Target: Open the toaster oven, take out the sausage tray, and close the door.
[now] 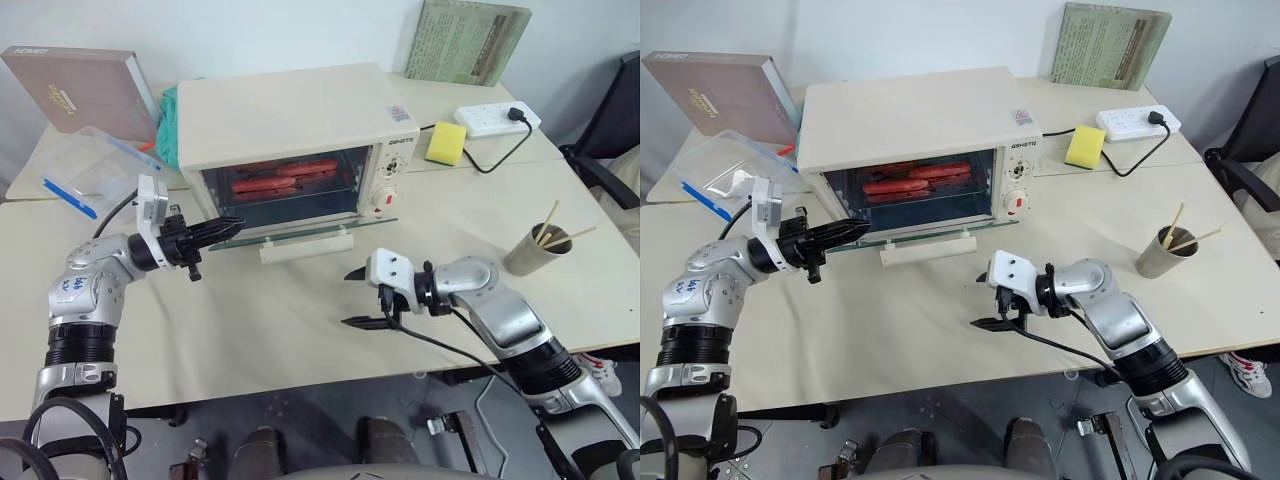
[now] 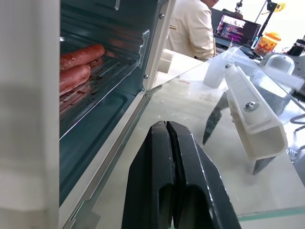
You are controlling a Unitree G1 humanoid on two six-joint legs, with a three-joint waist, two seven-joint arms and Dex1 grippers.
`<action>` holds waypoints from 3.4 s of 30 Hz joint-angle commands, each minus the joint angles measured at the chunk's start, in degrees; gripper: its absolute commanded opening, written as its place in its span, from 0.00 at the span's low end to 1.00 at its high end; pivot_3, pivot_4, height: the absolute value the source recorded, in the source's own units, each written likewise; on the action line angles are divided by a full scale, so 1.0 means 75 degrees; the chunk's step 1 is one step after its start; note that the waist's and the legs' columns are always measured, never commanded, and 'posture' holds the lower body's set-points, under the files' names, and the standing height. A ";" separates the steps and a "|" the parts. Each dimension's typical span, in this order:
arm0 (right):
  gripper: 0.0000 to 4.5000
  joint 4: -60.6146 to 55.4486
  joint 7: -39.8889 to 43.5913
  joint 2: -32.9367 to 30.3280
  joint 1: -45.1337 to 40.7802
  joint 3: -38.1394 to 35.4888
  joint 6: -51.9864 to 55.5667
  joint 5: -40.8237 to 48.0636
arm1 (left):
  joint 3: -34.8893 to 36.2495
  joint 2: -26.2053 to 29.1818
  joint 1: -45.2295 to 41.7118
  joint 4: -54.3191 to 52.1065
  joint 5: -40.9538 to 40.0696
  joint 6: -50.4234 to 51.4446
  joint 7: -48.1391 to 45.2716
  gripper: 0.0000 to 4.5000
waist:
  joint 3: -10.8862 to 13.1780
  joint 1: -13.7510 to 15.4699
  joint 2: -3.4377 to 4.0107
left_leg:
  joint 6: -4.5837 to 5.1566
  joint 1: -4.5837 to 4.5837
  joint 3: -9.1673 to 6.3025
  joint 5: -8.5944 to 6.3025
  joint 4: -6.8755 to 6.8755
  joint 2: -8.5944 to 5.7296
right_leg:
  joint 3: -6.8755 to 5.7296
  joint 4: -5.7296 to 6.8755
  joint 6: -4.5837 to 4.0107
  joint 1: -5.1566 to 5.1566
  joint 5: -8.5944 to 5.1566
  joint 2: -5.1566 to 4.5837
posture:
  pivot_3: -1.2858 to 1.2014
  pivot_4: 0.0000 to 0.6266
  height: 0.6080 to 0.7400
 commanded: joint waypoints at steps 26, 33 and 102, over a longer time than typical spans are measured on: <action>1.00 -0.1022 0.1428 -0.3581 -0.0416 -0.1859 0.0624 0.0829 | -0.1084 0.0235 0.0417 -0.0474 0.0991 -0.0149 -0.0886 0.00 | 0.0003 0.0242 -0.0005 | 0.0008 -0.0006 0.0016 -0.0005 0.0016 0.0000 | 0.0007 -0.0015 -0.0001 0.0001 0.0000 0.0000 | 0.52 0.24 1.00; 1.00 -0.1632 0.0262 -0.2182 -0.1256 -0.1383 0.0851 0.0579 | -0.1520 0.0388 0.0651 -0.0690 0.1423 -0.0151 -0.0913 0.00 | 0.0004 0.0249 -0.0006 | 0.0008 -0.0010 0.0015 -0.0005 0.0013 0.0001 | 0.0005 -0.0013 -0.0001 -0.0003 0.0000 0.0000 | 0.52 0.24 1.00; 0.00 0.2090 -0.5302 0.2428 -0.2503 0.2251 -0.2210 -0.7415 | 0.2917 -0.0393 0.4926 -0.4767 -0.2267 -0.0072 0.2038 0.99 | -0.0003 -0.0207 -0.0004 | -0.0009 0.0003 -0.0002 -0.0010 -0.0013 0.0009 | -0.0013 0.0018 -0.0009 -0.0014 0.0000 -0.0006 | 0.52 0.24 1.00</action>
